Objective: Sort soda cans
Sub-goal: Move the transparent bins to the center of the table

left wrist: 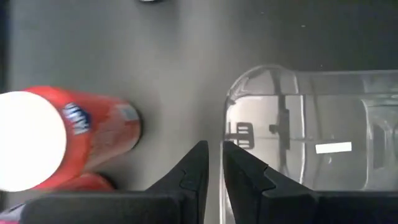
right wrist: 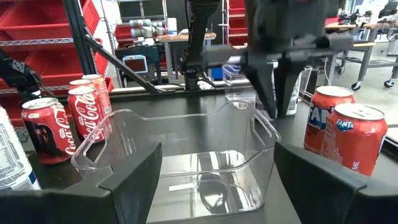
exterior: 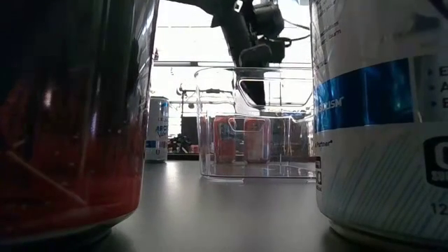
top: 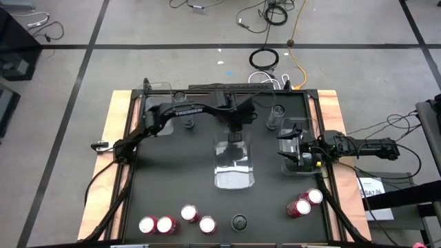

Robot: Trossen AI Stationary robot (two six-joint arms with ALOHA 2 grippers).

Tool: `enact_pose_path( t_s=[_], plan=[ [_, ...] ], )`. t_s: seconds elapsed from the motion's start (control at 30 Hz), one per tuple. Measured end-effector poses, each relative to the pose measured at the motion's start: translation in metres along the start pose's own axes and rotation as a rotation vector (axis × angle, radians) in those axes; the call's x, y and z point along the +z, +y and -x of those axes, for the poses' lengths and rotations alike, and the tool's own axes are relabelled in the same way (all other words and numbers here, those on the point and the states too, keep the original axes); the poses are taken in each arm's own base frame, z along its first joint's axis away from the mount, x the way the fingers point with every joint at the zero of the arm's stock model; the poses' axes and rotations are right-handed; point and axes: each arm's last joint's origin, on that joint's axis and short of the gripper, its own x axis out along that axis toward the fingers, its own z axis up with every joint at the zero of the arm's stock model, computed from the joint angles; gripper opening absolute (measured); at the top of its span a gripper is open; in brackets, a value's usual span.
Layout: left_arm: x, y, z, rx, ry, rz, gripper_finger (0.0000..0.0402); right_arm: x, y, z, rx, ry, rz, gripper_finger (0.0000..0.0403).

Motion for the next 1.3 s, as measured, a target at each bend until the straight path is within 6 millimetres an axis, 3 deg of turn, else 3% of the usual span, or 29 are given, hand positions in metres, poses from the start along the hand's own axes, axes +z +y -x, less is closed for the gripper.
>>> enact_pose_path(
  t_s=[0.23, 0.6, 0.9, 1.03, 1.13, 1.3],
  plan=[
    [-0.003, 0.001, 0.041, 0.023, -0.022, -0.003, 0.0059, 0.0, 0.0, 0.0, -0.001, -0.001, 0.0, 0.0303],
    [-0.042, 0.01, 0.12, 0.016, 0.083, 0.118, 0.0059, 0.0, 0.0, 0.0, 0.0, 0.0, 0.0, 0.0303],
    [-0.059, -0.005, 0.174, 0.028, 0.003, 0.153, 0.0059, 0.0, 0.0, 0.0, 0.0, 0.0, 0.0, 0.0303],
    [-0.067, -0.022, 0.179, 0.015, -0.014, 0.154, 0.0059, 0.0, 0.0, 0.0, 0.0, 0.0, 0.0, 0.0303],
    [-0.077, -0.036, 0.168, 0.006, -0.043, 0.158, 0.0059, 0.0, 0.0, 0.0, 0.0, 0.0, 0.0, 0.0303],
    [-0.116, -0.055, 0.145, 0.015, -0.079, 0.214, 0.0059, 0.0, 0.0, 0.0, -0.001, 0.0, 0.0, 0.0303]
  ],
)
